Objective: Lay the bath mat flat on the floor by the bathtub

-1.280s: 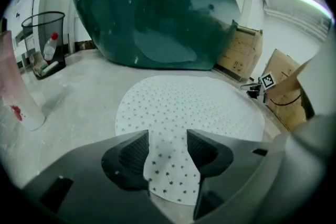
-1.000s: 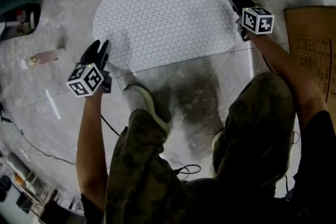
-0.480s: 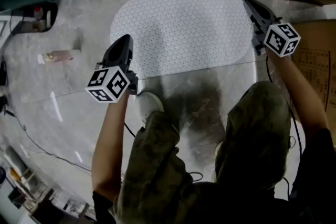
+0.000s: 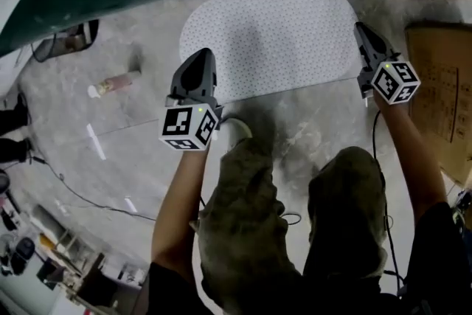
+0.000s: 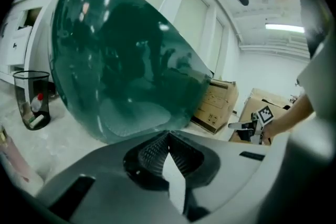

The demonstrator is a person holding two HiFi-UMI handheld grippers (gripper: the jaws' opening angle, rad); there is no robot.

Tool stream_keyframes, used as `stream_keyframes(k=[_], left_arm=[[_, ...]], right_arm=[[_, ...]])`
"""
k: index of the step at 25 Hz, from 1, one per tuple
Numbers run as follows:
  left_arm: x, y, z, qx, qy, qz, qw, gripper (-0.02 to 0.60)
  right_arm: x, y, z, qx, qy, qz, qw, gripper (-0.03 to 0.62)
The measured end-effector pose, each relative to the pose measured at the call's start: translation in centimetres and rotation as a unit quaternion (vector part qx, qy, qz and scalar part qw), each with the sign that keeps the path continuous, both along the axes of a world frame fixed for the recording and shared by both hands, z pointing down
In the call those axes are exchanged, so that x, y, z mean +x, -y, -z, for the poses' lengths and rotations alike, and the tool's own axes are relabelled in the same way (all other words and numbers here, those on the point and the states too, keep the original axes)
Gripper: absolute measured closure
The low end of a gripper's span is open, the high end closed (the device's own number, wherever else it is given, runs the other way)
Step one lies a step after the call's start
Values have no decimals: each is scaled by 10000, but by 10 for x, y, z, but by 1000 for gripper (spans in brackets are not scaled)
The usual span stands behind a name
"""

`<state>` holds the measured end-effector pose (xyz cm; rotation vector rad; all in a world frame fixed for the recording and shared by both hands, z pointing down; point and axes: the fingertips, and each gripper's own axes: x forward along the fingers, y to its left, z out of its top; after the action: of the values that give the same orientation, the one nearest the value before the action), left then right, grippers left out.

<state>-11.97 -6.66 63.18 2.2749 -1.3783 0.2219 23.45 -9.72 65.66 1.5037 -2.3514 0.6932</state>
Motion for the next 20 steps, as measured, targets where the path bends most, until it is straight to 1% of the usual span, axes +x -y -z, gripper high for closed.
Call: stream_keyframes(k=[3, 4, 6, 7, 9, 10, 12, 14, 16, 18, 20], left_arm=[[17, -12, 36, -247, -141, -169, 9995, 561], [21, -20, 48, -309, -101, -287, 9991, 561], [28, -37, 70, -368, 107, -656, 9971, 561], [31, -45, 82, -415, 147, -816, 9957, 561], [34, -56, 102, -599, 26, -963, 9935, 561], [33, -62, 110, -727, -51, -947, 9928, 561], [25, -74, 120, -999, -138, -791, 9917, 561], [16, -82, 130, -1227, -236, -611, 9903, 561], [7, -87, 145, -1366, -356, -484, 9888, 561], [1, -98, 165, -1511, -451, -363, 9868, 561], [-7, -105, 189, -1648, -610, -154, 9843, 561]], right_arm=[[-10, -18, 23, -303, -88, -95, 9995, 571], [-16, -28, 32, -464, -78, -132, 9988, 571], [-31, -48, 51, -794, -93, -104, 9967, 572], [-38, -55, 60, -959, -67, -91, 9953, 572], [-48, -65, 74, -1292, 63, -180, 9914, 572], [-50, -70, 80, -1450, 86, -246, 9891, 571], [-53, -79, 92, -1699, -32, -288, 9850, 572], [-56, -82, 109, -1803, -202, -250, 9831, 571], [-56, -82, 129, -1861, -220, -301, 9818, 571], [-48, -92, 150, -2046, -185, -459, 9776, 572], [-36, -105, 175, -2287, -237, -689, 9708, 571]])
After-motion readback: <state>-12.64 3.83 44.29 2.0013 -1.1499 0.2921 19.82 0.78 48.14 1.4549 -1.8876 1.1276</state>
